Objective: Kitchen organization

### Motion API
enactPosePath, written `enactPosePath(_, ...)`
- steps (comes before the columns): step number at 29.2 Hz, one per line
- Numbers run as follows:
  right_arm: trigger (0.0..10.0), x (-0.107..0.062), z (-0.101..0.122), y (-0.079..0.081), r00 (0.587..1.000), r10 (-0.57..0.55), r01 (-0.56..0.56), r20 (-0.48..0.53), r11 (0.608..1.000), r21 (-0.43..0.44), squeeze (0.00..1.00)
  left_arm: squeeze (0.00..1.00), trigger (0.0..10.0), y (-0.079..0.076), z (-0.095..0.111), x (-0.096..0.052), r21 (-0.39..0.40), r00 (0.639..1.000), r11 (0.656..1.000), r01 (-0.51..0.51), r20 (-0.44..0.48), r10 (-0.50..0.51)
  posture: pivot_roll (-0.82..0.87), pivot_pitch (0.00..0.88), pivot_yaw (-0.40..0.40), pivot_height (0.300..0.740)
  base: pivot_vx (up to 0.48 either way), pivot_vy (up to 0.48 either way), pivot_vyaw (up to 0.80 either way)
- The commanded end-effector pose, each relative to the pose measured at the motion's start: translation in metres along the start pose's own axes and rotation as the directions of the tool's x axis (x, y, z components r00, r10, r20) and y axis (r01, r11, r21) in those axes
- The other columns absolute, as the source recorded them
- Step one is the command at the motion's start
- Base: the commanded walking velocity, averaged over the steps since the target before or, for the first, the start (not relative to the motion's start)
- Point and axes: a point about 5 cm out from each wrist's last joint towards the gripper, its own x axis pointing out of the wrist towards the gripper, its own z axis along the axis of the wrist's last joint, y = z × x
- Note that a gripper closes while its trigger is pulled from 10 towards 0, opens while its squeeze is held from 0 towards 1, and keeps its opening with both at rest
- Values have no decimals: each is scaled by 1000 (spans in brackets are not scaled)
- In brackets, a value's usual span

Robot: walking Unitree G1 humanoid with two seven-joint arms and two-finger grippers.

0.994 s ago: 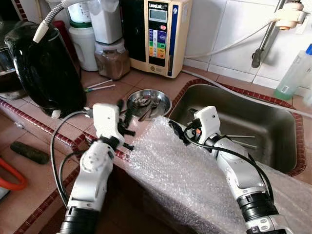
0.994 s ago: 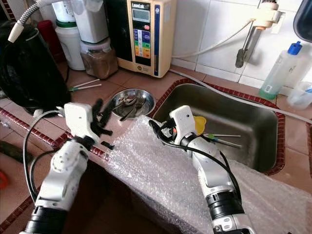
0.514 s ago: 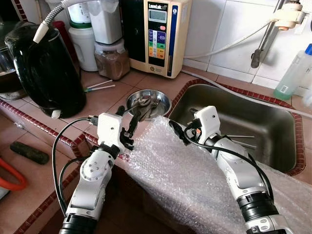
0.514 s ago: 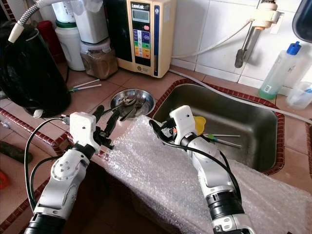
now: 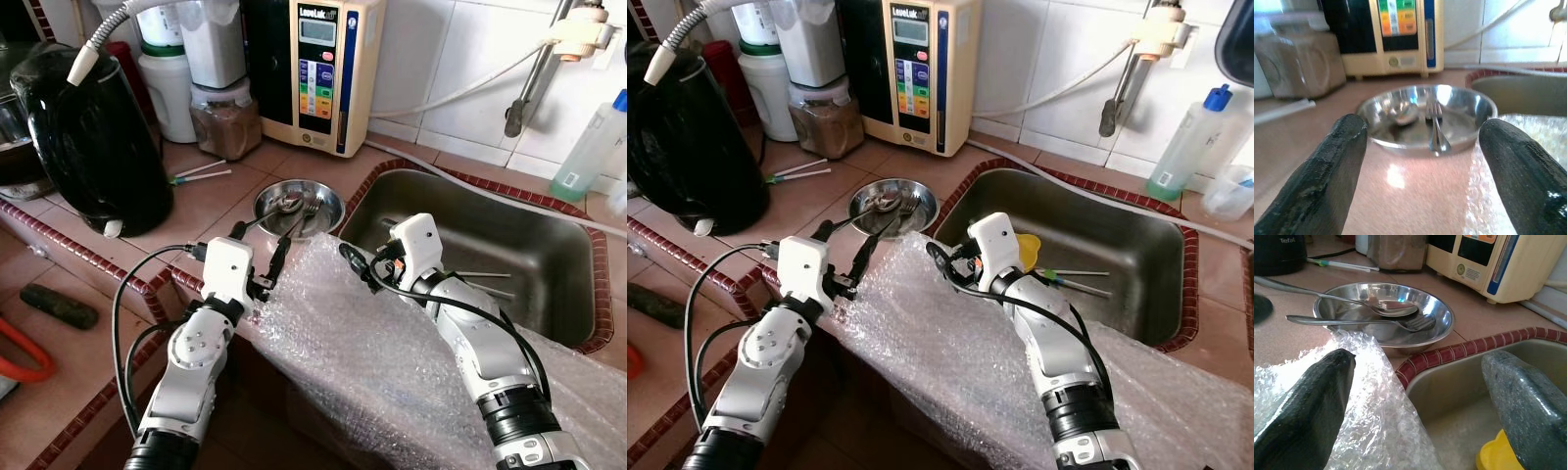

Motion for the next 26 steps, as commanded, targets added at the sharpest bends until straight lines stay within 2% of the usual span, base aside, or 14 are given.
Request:
enactPosePath(1, 10000, -1, 1, -1, 1000, 8, -8, -1, 1000, -16, 0, 1000, 10000, -2, -2, 3, 10, 1000, 1000, 3, -4, -3, -20, 0, -3, 740, 0, 0, 0)
enactPosePath(3, 10000, -1, 0, 0, 1000, 11, -11, -1, 1000, -15, 0, 1000, 10000, -3, -3, 5, 11, 1000, 1000, 3, -6, -3, -20, 0, -2, 740, 0, 0, 0)
enactPosePath(4, 10000, -1, 1, 2, 1000, 17, -17, 1, 1000, -17, 0, 0, 10000, -3, -4, 9, 9, 1000, 1000, 1, -9, -1, -23, 0, -1, 740, 0, 0, 0)
enactPosePath(15, 10000, -2, 2, -1, 1000, 8, -8, 3, 999, -36, 0, 0, 10000, -5, -1, 29, -19, 1000, 1000, -21, -3, 21, -46, 0, 5, 740, 0, 0, 0)
enactPosePath(16, 10000, -2, 2, -1, 1000, 8, -8, 3, 999, -37, 0, 0, 8235, -6, -2, 30, -27, 1000, 999, -22, -5, 22, -49, 0, 5, 740, 0, 0, 0)
enactPosePath(17, 10000, -2, 2, -1, 1000, 7, -7, 2, 999, -39, 0, 0, 4353, -7, -2, 31, -29, 1000, 999, -22, -6, 22, -49, 0, 5, 740, 0, 0, 0)
enactPosePath(18, 10000, -3, 2, -2, 1000, 6, -6, 2, 999, -40, 0, 0, 3333, -8, -2, 32, -35, 1000, 999, -18, -8, 17, -49, 0, 5, 740, 0, 0, 0)
enactPosePath(19, 10000, -3, 2, -2, 1000, 4, -4, 2, 999, -41, 0, 0, 0, -12, -4, 33, -41, 1000, 999, -9, -14, 8, -53, 0, 5, 740, 0, 0, 0)
enactPosePath(26, 10000, -3, 2, -2, 1000, 3, -3, 2, 999, -43, 0, 0, 0, -16, -8, 34, -76, 999, 997, -3, -33, 1, -53, 0, 6, 740, 0, 0, 0)
